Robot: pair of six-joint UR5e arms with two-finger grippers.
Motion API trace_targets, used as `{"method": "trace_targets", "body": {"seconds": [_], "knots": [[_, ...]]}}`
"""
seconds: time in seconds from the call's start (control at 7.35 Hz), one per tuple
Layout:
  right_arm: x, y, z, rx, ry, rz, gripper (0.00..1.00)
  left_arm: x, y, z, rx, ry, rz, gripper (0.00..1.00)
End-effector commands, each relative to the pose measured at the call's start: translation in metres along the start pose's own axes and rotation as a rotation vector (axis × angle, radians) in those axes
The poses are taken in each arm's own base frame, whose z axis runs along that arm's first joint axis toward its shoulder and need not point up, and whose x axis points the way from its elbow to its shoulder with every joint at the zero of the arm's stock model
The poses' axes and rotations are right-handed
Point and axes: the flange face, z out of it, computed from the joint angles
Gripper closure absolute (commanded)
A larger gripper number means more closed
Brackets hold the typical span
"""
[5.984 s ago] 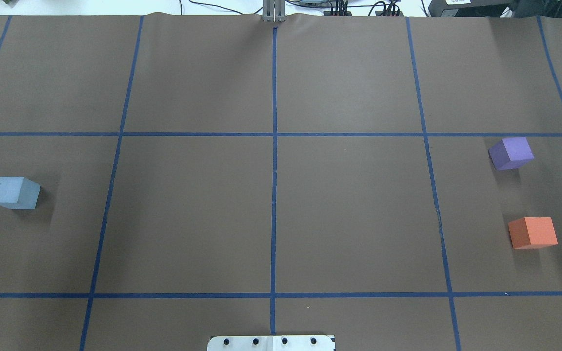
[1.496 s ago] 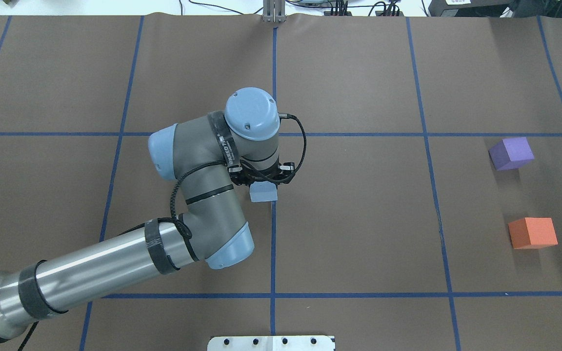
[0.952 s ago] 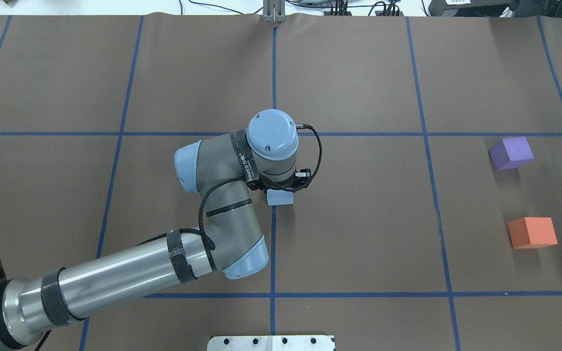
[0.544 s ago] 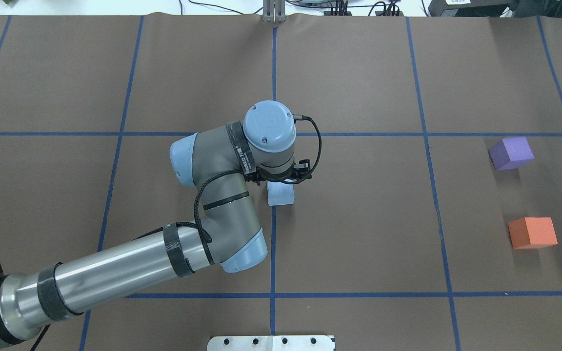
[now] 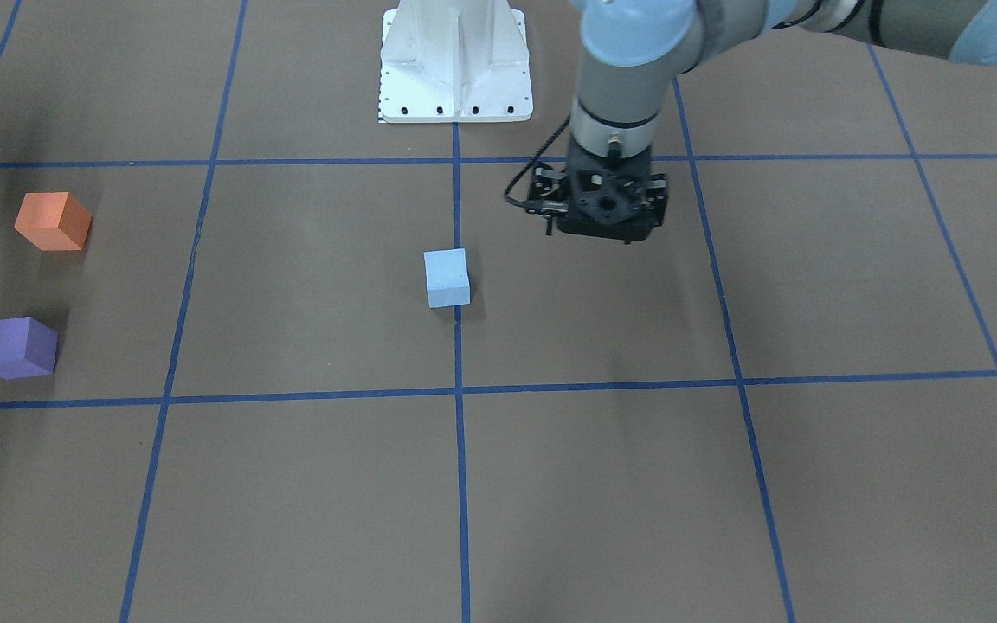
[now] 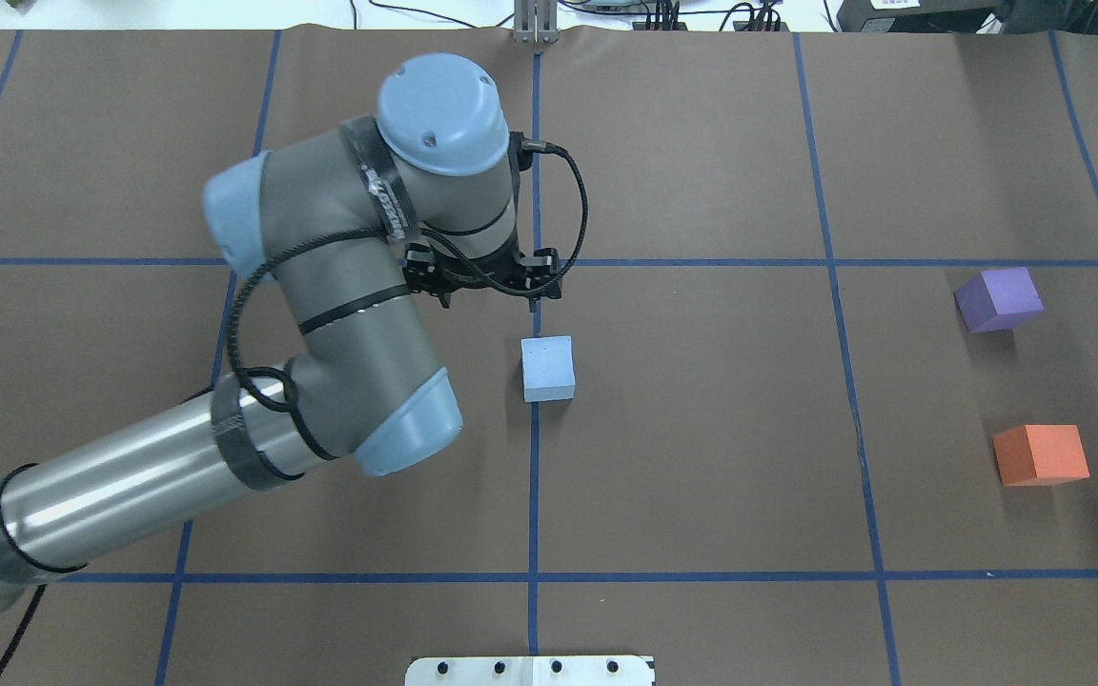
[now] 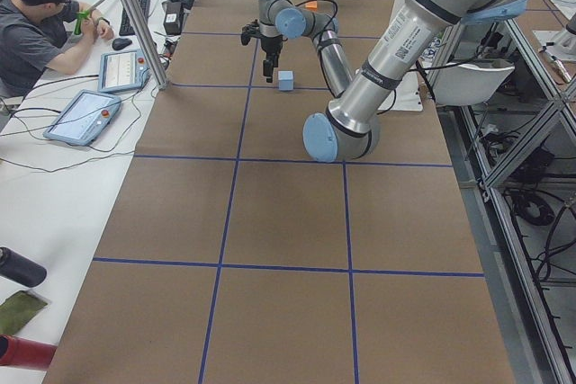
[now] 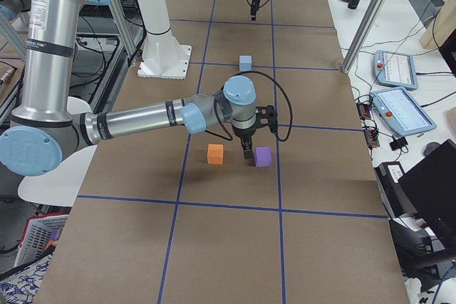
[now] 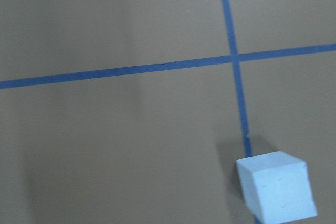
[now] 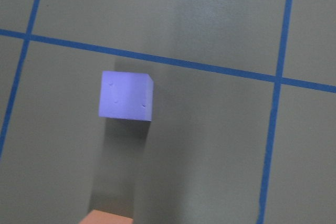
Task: Place blue block between orange and purple blocks
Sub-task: 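Open the left gripper and withdraw it while the right arm approaches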
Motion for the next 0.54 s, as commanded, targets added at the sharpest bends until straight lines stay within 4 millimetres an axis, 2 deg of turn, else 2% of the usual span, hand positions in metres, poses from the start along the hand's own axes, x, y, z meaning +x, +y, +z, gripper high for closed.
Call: {"method": "trace_targets", "body": {"seconds": [0.0, 0.14, 0.27, 0.41], "knots": [[-0.104, -0.039, 0.018, -0.004, -0.057, 0.039, 0.0, -0.166, 0.019, -0.021, -0.046, -0.014, 0.118, 0.01], [-0.165, -0.05, 0.037, -0.005, -0.065, 0.073, 0.0, -0.246, 0.029, -0.028, -0.061, -0.014, 0.149, 0.01], [-0.239, -0.049, 0.064, -0.012, -0.074, 0.105, 0.0, -0.322, 0.052, -0.032, -0.076, -0.003, 0.091, 0.0], [-0.313, -0.039, 0.089, -0.022, -0.063, 0.133, 0.0, -0.377, 0.072, -0.036, -0.078, -0.015, 0.043, 0.0]]}}
